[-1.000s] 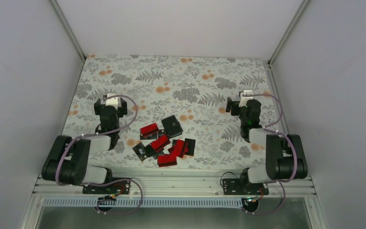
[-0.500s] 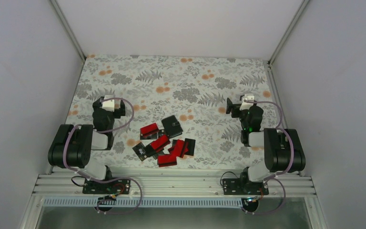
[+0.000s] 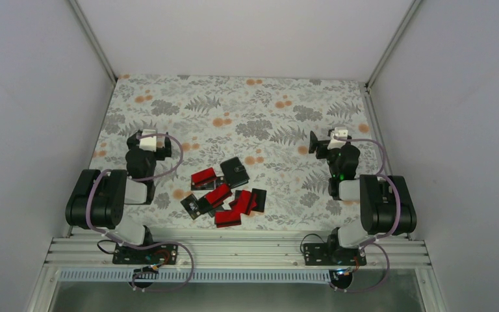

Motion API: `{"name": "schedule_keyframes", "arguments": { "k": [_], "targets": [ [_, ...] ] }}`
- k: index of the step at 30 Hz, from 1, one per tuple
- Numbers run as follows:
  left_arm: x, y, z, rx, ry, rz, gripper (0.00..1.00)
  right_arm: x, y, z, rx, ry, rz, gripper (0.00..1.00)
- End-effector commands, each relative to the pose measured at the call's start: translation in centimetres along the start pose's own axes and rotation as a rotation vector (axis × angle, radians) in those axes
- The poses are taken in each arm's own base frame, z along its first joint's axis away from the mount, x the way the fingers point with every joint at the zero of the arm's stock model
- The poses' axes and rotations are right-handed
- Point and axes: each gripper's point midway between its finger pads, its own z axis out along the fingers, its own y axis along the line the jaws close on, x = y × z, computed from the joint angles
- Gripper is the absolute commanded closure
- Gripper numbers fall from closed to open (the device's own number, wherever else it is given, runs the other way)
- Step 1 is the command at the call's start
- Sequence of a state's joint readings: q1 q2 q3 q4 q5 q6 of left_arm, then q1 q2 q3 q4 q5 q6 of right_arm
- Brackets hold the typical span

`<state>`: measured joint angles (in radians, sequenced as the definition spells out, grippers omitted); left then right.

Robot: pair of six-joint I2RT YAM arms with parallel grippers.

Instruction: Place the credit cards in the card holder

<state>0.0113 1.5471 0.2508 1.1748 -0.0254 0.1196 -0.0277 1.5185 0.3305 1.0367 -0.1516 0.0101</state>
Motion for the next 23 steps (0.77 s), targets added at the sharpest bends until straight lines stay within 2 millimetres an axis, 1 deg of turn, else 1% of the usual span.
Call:
{"name": "schedule_keyframes", "arguments": {
  "k": [1, 23],
  "targets": [
    [-1.15, -0.16, -0.02, 0.017, -0.051, -0.008, 0.0, -0.94, -0.28, -0.27, 0.011, -0.048, -0.018, 0.0],
    [-1.17, -0.16, -0.03, 0.017, -0.051, -0.008, 0.0, -0.9, -0.04, -0.22, -0.003, -0.046, -0.021, 0.0]
  ]
}}
